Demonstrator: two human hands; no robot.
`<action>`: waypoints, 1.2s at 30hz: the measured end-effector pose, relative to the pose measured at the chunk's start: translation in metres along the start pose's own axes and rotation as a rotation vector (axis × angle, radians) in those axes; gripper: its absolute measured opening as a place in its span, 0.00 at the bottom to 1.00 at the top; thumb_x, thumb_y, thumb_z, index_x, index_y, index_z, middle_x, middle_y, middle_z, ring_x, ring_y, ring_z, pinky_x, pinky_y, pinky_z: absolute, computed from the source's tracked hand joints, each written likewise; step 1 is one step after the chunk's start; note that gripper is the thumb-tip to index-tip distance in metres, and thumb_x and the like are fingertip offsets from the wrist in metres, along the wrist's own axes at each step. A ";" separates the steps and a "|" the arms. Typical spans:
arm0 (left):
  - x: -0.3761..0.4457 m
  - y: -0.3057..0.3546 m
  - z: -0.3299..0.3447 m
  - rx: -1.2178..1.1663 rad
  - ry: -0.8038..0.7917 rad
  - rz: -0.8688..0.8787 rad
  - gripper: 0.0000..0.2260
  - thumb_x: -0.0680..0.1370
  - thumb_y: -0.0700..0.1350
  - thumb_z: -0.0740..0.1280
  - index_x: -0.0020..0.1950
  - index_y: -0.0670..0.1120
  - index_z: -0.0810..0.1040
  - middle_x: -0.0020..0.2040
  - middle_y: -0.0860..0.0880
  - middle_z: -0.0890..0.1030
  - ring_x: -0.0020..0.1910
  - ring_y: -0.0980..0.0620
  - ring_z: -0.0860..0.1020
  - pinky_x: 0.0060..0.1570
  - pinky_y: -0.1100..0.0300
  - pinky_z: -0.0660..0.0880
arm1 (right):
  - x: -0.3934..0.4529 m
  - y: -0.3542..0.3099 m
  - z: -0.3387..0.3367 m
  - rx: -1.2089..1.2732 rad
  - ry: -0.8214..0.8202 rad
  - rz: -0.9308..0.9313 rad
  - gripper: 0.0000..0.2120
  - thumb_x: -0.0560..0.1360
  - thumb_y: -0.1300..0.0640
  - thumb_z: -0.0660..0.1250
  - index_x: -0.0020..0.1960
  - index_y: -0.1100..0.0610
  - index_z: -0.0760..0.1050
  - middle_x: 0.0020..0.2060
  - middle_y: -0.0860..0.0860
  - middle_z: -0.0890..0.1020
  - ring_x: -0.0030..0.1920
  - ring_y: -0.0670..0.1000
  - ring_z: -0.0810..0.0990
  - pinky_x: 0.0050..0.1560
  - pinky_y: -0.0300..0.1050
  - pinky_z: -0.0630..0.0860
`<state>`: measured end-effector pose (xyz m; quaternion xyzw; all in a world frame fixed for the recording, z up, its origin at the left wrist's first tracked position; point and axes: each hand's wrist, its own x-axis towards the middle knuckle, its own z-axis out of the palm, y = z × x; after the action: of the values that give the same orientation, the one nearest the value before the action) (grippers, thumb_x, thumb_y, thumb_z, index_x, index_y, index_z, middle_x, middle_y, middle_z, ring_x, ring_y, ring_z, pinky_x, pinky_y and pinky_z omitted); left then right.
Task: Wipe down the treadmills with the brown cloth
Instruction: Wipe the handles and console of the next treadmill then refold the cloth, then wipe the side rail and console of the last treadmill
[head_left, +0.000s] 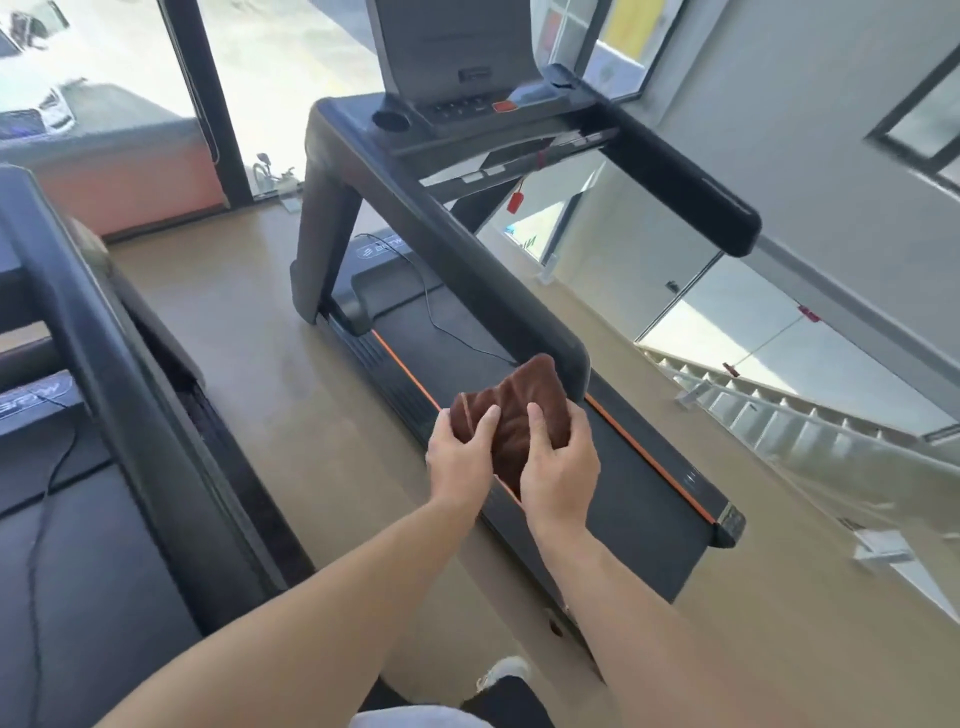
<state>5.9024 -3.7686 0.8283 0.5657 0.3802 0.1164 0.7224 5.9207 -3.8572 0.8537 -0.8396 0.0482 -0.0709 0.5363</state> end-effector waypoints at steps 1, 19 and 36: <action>0.001 0.009 0.010 0.007 0.019 0.067 0.08 0.78 0.53 0.73 0.47 0.50 0.78 0.39 0.57 0.82 0.38 0.65 0.78 0.44 0.64 0.74 | 0.007 -0.005 0.001 0.027 0.064 -0.035 0.11 0.82 0.46 0.68 0.61 0.49 0.79 0.52 0.40 0.84 0.55 0.45 0.83 0.58 0.46 0.80; 0.166 0.031 0.197 -0.136 0.116 -0.476 0.40 0.70 0.81 0.55 0.79 0.65 0.63 0.77 0.54 0.70 0.75 0.46 0.68 0.76 0.43 0.62 | 0.278 0.066 0.060 -0.783 -0.783 -0.214 0.49 0.79 0.39 0.68 0.84 0.50 0.37 0.83 0.52 0.48 0.82 0.61 0.50 0.78 0.62 0.60; 0.318 0.129 0.195 -0.372 0.426 -0.347 0.32 0.76 0.75 0.56 0.61 0.53 0.83 0.52 0.49 0.87 0.49 0.49 0.86 0.58 0.49 0.80 | 0.400 0.007 0.234 -0.407 -1.215 -0.249 0.46 0.78 0.32 0.63 0.83 0.46 0.39 0.82 0.46 0.50 0.78 0.55 0.60 0.72 0.61 0.69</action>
<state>6.2864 -3.6776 0.8262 0.3140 0.5855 0.1747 0.7267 6.3545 -3.7140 0.7769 -0.8143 -0.3489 0.3654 0.2859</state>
